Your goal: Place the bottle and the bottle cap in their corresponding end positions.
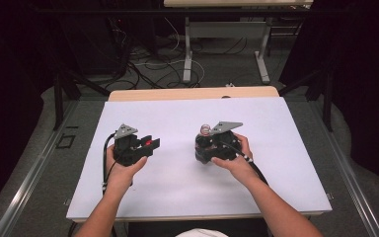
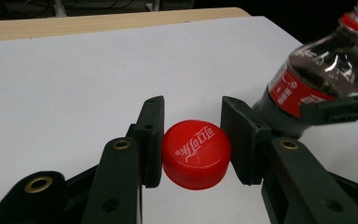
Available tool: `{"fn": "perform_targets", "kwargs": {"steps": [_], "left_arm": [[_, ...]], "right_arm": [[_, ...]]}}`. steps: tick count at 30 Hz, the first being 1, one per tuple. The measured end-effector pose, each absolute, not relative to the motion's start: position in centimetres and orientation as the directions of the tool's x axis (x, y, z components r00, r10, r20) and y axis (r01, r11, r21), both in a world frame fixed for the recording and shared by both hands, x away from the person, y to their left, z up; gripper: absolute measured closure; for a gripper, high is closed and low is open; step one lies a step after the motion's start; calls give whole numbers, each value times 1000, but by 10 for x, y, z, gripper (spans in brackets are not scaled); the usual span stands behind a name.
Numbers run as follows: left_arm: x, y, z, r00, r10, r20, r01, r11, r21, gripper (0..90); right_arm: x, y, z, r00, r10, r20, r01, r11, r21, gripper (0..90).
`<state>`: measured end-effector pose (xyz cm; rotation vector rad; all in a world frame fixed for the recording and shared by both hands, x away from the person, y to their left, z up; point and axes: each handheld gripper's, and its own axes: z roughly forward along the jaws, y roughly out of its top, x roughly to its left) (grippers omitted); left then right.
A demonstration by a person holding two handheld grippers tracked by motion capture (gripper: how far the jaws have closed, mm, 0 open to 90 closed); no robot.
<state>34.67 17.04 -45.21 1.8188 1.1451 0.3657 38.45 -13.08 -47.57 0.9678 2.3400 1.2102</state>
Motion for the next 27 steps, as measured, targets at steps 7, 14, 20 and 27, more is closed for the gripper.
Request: {"fn": "perform_targets", "kwargs": {"steps": [7,14,20,27], "left_arm": [[347,172,-453,515,828,-222,550,-121,826,617],[347,173,-453,518,825,-225,553,-123,824,617],[347,175,-453,514,826,-229,550,-113,828,617],[348,177,-454,510,828,-232,554,-110,825,617]], "right_arm": [[411,-130,-471,-671,741,6,433,386,815,299],[435,-123,-470,-632,775,-4,441,364,820,299],[453,-115,-471,-613,790,11,451,338,826,298],[466,-106,-484,-604,797,-4,459,352,816,298]]}}
